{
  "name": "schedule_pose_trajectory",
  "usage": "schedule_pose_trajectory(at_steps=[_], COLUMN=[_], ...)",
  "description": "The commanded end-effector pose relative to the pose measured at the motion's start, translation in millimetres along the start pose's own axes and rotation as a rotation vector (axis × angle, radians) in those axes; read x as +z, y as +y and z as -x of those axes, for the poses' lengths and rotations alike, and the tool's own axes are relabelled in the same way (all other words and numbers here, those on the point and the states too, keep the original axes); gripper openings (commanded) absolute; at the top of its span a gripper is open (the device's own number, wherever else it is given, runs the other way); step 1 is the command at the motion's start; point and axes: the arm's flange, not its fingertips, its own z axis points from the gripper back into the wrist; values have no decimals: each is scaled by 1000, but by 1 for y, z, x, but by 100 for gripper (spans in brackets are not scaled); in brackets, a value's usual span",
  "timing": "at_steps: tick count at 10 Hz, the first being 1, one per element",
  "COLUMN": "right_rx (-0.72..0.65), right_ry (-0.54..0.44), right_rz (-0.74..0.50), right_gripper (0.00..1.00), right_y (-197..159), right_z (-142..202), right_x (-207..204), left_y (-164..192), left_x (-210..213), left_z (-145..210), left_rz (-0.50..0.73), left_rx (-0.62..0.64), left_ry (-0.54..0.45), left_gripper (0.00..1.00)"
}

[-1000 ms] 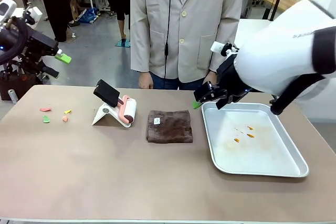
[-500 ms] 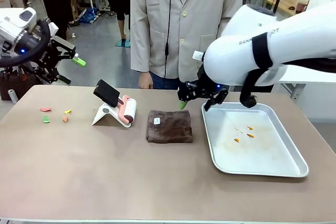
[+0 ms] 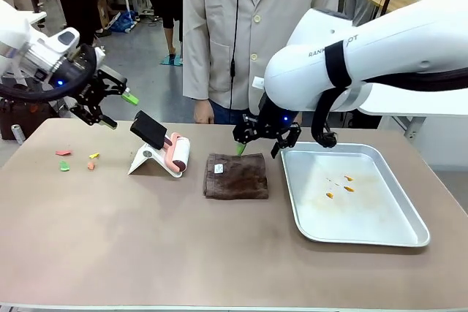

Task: Clean the surface of the table.
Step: Hold the Lint Roller with your left hand and the towel with your right hand.

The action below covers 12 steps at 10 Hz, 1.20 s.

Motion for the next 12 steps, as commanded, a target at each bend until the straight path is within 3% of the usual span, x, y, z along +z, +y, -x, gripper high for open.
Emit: schedule_pose_trajectory(at_steps=[1, 4, 7, 12], right_rx=[-15, -13, -15, -56], right_ry=[18, 14, 35, 17], right_rz=[27, 5, 12, 13], right_gripper=[100, 100, 100, 100], right_y=[7, 4, 4, 13], right_z=[-10, -10, -15, -29], right_x=[-4, -7, -18, -34], left_y=[1, 3, -3, 5], left_x=[-10, -29, -43, -41], left_z=[-9, -10, -9, -12], left_rz=[-53, -63, 7, 45], left_rx=[20, 16, -20, -17], left_ry=[4, 28, 11, 11], left_gripper=[100, 100, 100, 100])
